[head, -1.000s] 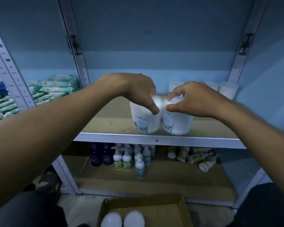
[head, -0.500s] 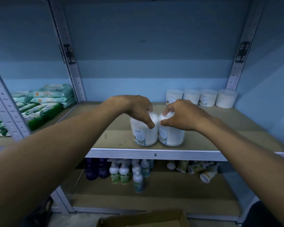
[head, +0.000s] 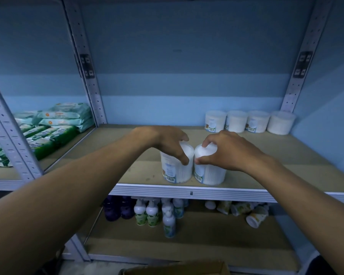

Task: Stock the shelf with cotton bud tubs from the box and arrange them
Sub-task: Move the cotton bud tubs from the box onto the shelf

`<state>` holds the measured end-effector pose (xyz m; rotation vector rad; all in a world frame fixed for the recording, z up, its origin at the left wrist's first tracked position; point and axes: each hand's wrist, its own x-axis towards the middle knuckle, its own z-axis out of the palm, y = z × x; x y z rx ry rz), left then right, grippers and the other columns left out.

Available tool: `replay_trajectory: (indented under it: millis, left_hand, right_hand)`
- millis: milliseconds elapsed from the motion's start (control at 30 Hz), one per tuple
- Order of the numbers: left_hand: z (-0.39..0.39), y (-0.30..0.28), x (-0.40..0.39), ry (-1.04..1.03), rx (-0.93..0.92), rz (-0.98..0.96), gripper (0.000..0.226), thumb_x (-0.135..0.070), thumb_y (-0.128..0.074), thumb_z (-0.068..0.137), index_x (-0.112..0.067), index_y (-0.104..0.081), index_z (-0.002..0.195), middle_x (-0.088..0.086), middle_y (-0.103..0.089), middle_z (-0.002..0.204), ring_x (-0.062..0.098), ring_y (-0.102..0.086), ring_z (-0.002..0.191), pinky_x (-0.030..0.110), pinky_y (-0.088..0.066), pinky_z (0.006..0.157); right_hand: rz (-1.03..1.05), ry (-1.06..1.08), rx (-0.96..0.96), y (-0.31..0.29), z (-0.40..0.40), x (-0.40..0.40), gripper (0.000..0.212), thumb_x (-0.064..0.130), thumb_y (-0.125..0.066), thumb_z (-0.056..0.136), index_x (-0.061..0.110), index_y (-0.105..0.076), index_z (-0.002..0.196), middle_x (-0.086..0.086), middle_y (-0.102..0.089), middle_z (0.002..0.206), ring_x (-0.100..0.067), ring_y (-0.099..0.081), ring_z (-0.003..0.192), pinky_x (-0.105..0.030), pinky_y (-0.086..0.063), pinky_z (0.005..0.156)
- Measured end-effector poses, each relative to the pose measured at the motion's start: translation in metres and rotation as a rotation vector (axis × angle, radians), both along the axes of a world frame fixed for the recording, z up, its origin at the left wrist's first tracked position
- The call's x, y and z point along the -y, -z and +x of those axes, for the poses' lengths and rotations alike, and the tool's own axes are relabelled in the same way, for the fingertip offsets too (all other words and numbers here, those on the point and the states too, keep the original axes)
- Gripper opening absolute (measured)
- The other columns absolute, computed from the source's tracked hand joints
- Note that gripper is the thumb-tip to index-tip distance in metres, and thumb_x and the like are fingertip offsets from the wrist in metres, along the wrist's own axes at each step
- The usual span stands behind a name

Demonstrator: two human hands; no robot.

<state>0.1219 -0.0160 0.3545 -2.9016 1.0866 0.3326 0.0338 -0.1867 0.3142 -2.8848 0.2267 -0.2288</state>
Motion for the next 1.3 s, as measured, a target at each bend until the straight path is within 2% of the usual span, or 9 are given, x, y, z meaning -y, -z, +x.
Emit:
replay_trajectory:
  millis: [167, 267, 367, 467, 567, 800, 1067, 1200, 1300]
  left_hand:
    - [-0.011, 0.011, -0.008, 0.024, 0.081, -0.096, 0.089, -0.054, -0.077, 0.074, -0.028, -0.038, 0.149, -0.006, -0.041, 0.153, 0.017, -0.041, 0.137, 0.029, -0.036, 0.106]
    - [-0.02, 0.026, -0.011, 0.053, 0.165, -0.175, 0.079, -0.044, -0.08, 0.074, -0.025, -0.047, 0.143, -0.001, -0.05, 0.144, 0.018, -0.047, 0.129, 0.029, -0.039, 0.101]
    - [-0.029, 0.039, -0.013, 0.062, 0.258, -0.167, 0.065, -0.03, -0.074, 0.084, -0.024, -0.048, 0.143, 0.001, -0.05, 0.143, 0.02, -0.047, 0.13, 0.028, -0.037, 0.101]
    - [-0.029, 0.045, -0.014, 0.035, 0.297, -0.153, 0.058, -0.021, -0.069, 0.088, -0.026, -0.05, 0.143, 0.003, -0.053, 0.142, 0.024, -0.05, 0.13, 0.032, -0.04, 0.103]
    - [-0.025, 0.046, -0.012, 0.009, 0.305, -0.149, 0.052, -0.021, -0.07, 0.088, -0.026, -0.056, 0.137, 0.007, -0.058, 0.135, 0.028, -0.056, 0.122, 0.034, -0.046, 0.097]
    - [0.0, 0.05, -0.008, -0.026, 0.289, -0.19, 0.06, -0.019, -0.071, 0.088, -0.032, -0.051, 0.143, 0.004, -0.056, 0.139, 0.026, -0.053, 0.126, 0.031, -0.041, 0.097]
    - [0.04, 0.053, 0.004, -0.035, 0.276, -0.219, 0.058, -0.019, -0.076, 0.083, -0.029, -0.058, 0.137, 0.005, -0.061, 0.135, 0.028, -0.057, 0.121, 0.031, -0.046, 0.093]
    - [0.063, 0.058, 0.01, -0.064, 0.251, -0.27, 0.062, -0.018, -0.077, 0.082, -0.03, -0.057, 0.138, 0.007, -0.058, 0.137, 0.029, -0.055, 0.123, 0.035, -0.047, 0.098]
    - [0.077, 0.06, 0.014, -0.053, 0.264, -0.264, 0.062, -0.019, -0.075, 0.084, -0.032, -0.053, 0.141, 0.005, -0.054, 0.139, 0.028, -0.047, 0.128, 0.034, -0.041, 0.102]
  right_hand:
    - [-0.042, -0.019, -0.001, 0.005, -0.014, 0.001, 0.065, 0.055, -0.081, 0.067, 0.041, -0.058, 0.126, 0.005, -0.052, 0.131, -0.018, -0.048, 0.124, -0.035, -0.045, 0.092]
    - [-0.064, -0.035, 0.031, 0.014, -0.023, 0.0, 0.058, 0.034, -0.078, 0.075, 0.042, -0.056, 0.128, 0.006, -0.052, 0.124, -0.02, -0.05, 0.12, -0.037, -0.048, 0.089]
    - [-0.08, -0.045, 0.08, 0.023, -0.026, -0.001, 0.056, 0.02, -0.072, 0.08, 0.042, -0.054, 0.129, 0.006, -0.052, 0.121, -0.022, -0.052, 0.116, -0.039, -0.05, 0.087]
    - [-0.091, -0.049, 0.127, 0.027, -0.024, -0.001, 0.051, 0.022, -0.073, 0.082, 0.04, -0.056, 0.127, 0.004, -0.054, 0.12, -0.023, -0.053, 0.115, -0.039, -0.049, 0.086]
    - [-0.091, -0.048, 0.137, 0.028, -0.018, 0.0, 0.05, 0.02, -0.074, 0.082, 0.037, -0.058, 0.127, 0.002, -0.055, 0.119, -0.024, -0.053, 0.114, -0.037, -0.048, 0.085]
    - [-0.09, -0.05, 0.14, 0.029, 0.005, 0.004, 0.05, 0.016, -0.073, 0.082, 0.034, -0.059, 0.127, 0.001, -0.056, 0.121, -0.025, -0.053, 0.116, -0.037, -0.048, 0.087]
    - [-0.094, -0.042, 0.166, 0.032, 0.045, 0.013, 0.049, 0.009, -0.072, 0.081, 0.029, -0.062, 0.125, -0.006, -0.057, 0.126, -0.03, -0.055, 0.116, -0.036, -0.048, 0.085]
    - [-0.083, -0.038, 0.174, 0.034, 0.066, 0.018, 0.051, 0.007, -0.071, 0.08, 0.03, -0.062, 0.124, -0.007, -0.057, 0.128, -0.03, -0.057, 0.115, -0.035, -0.048, 0.086]
    - [-0.076, -0.036, 0.164, 0.037, 0.081, 0.024, 0.051, 0.008, -0.07, 0.081, 0.029, -0.06, 0.127, -0.006, -0.055, 0.127, -0.03, -0.055, 0.116, -0.036, -0.047, 0.086]
